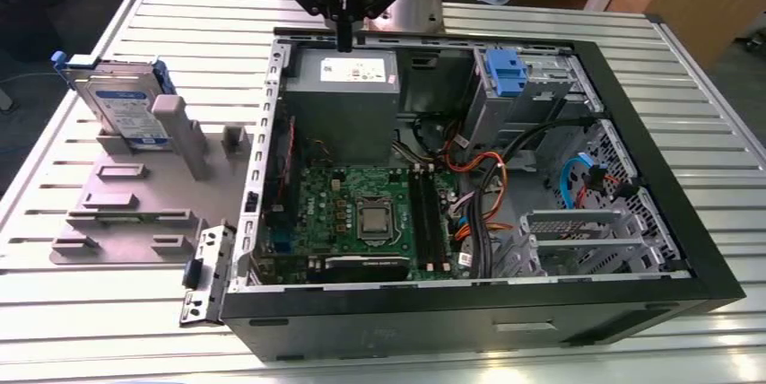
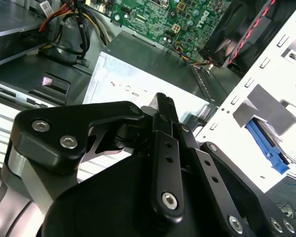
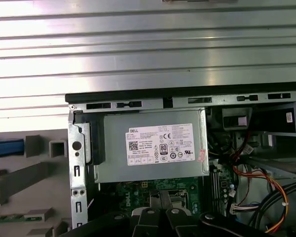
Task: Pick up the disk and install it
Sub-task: 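Reach for the disk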
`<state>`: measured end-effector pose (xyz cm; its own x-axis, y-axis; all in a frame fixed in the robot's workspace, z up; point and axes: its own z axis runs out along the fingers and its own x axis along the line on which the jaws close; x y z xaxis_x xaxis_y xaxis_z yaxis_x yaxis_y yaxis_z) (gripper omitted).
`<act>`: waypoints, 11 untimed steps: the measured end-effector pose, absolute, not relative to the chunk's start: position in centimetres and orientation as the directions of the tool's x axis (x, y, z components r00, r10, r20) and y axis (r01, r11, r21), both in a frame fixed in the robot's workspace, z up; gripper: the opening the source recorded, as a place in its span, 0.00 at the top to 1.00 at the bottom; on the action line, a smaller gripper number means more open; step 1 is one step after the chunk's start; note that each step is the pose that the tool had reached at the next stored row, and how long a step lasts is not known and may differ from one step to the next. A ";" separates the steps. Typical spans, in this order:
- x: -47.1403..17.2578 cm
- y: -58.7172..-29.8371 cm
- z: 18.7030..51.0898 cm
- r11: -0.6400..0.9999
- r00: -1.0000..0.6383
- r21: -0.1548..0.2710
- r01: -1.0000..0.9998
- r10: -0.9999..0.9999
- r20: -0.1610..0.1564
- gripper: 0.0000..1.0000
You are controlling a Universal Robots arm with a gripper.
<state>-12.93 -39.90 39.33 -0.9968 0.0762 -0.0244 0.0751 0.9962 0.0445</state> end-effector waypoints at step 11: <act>-13.4 -39.9 39.3 0.996 -0.997 0.045 0.075 0.076 -0.024 0.89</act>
<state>-13.37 -39.91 39.33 -0.9968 0.0762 -0.0244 0.0751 0.9962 0.0445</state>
